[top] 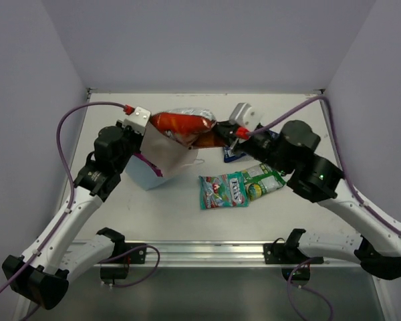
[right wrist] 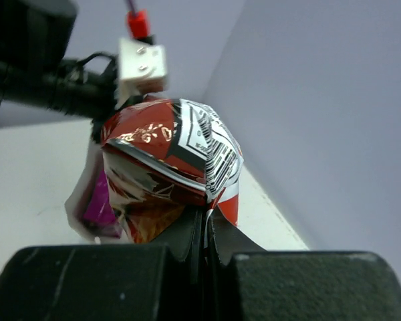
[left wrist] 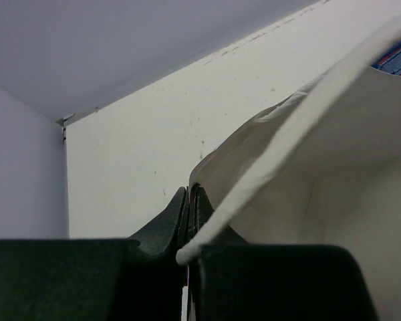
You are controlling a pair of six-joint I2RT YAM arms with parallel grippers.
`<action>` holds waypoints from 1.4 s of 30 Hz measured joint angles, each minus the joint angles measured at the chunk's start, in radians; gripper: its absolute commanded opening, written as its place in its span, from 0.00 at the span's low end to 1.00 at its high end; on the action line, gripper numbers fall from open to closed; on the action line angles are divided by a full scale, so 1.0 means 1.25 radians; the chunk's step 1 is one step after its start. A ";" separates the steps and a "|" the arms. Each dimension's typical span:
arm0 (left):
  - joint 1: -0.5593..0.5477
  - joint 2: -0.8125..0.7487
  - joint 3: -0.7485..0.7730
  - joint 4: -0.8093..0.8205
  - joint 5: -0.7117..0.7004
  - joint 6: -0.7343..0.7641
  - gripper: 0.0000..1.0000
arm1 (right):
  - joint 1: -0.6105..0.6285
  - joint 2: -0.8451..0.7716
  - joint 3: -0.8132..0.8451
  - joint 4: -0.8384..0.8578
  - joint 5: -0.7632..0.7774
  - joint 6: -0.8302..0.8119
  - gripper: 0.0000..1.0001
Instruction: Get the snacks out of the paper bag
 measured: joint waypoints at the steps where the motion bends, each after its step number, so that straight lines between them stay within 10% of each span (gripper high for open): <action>1: 0.000 0.005 0.000 0.002 -0.020 -0.002 0.00 | -0.029 -0.023 -0.002 0.008 0.009 0.015 0.00; 9: 0.000 0.016 0.000 0.002 -0.116 -0.005 0.00 | -0.276 -0.047 -0.039 0.081 0.024 0.103 0.00; 21: 0.000 0.000 0.000 -0.011 -0.106 -0.005 0.00 | -0.338 0.489 -0.021 0.245 0.016 0.075 0.00; 23: 0.000 -0.009 0.000 -0.017 -0.100 -0.005 0.00 | -0.338 0.564 -0.021 0.269 0.028 0.068 0.13; 27: 0.000 -0.031 0.000 -0.030 -0.084 -0.005 0.00 | -0.336 0.618 -0.022 0.262 0.011 0.075 0.74; 42: 0.000 -0.031 0.000 -0.034 -0.032 -0.005 0.00 | -0.077 0.184 0.114 0.016 0.016 0.263 0.83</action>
